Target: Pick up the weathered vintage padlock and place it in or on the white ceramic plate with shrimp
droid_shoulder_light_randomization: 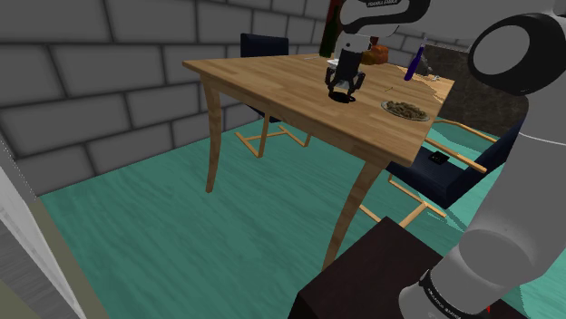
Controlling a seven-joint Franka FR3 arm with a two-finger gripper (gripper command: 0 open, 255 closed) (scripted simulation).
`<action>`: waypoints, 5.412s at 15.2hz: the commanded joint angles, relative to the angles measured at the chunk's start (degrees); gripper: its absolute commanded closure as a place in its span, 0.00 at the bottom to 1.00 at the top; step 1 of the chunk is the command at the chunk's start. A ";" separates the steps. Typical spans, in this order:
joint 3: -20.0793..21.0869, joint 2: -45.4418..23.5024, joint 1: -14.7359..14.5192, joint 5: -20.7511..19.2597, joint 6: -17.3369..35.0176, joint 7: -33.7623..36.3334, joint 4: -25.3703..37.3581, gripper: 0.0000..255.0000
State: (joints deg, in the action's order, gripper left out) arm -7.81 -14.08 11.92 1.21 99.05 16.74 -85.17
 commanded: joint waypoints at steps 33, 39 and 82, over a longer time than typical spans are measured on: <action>-2.62 2.43 4.71 0.13 -13.66 -7.03 11.11 1.00; -5.60 6.58 8.78 -0.24 -12.36 -14.23 5.74 1.00; -9.56 9.73 13.69 -0.68 -7.68 -23.22 -1.97 0.00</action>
State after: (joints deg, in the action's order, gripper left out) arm -17.39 -4.29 25.62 0.52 91.52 -6.52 -87.32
